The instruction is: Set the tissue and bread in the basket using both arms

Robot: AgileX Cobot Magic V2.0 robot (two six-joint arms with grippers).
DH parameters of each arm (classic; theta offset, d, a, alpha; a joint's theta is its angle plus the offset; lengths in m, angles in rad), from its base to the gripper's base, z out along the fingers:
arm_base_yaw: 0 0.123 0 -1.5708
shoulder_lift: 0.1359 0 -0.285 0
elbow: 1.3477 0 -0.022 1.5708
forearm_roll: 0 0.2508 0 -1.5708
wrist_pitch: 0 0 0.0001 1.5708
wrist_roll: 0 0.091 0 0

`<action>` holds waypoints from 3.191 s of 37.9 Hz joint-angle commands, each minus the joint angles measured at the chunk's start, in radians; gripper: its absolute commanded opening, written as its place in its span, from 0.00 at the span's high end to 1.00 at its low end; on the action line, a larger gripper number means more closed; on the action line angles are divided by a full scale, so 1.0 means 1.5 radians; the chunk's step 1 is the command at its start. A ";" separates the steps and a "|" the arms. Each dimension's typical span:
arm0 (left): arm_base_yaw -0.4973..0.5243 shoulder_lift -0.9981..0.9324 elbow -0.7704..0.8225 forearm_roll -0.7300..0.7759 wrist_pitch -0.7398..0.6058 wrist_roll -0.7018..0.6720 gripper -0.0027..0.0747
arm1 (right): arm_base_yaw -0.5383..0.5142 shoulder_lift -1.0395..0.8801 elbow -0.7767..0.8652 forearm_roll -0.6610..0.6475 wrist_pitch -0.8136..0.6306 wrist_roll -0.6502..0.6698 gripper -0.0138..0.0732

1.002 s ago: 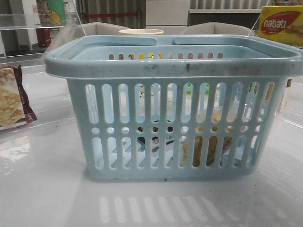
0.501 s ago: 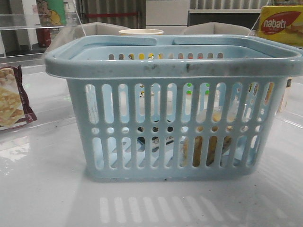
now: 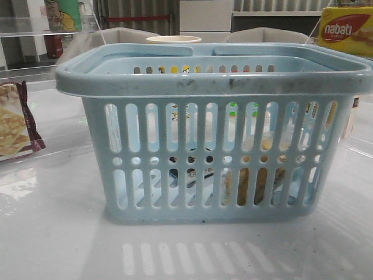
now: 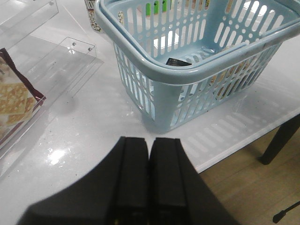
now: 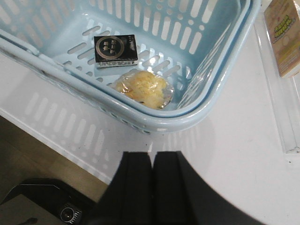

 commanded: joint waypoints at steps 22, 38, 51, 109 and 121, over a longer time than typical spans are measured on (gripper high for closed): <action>0.208 -0.149 0.277 0.121 -0.424 0.000 0.84 | -0.001 -0.002 -0.017 -0.013 -0.039 -0.006 0.79; 0.351 -0.291 0.459 0.018 -0.550 0.000 0.84 | -0.001 -0.002 -0.017 -0.013 -0.039 -0.006 0.79; 0.346 -0.289 0.458 0.018 -0.562 0.000 0.84 | -0.001 -0.002 -0.017 -0.013 -0.037 -0.006 0.79; 0.346 -0.289 0.458 0.018 -0.562 0.000 0.84 | -0.335 -0.573 0.652 -0.019 -0.650 -0.032 0.79; 0.346 -0.289 0.458 0.018 -0.562 0.000 0.84 | -0.333 -0.573 0.652 -0.019 -0.650 -0.032 0.79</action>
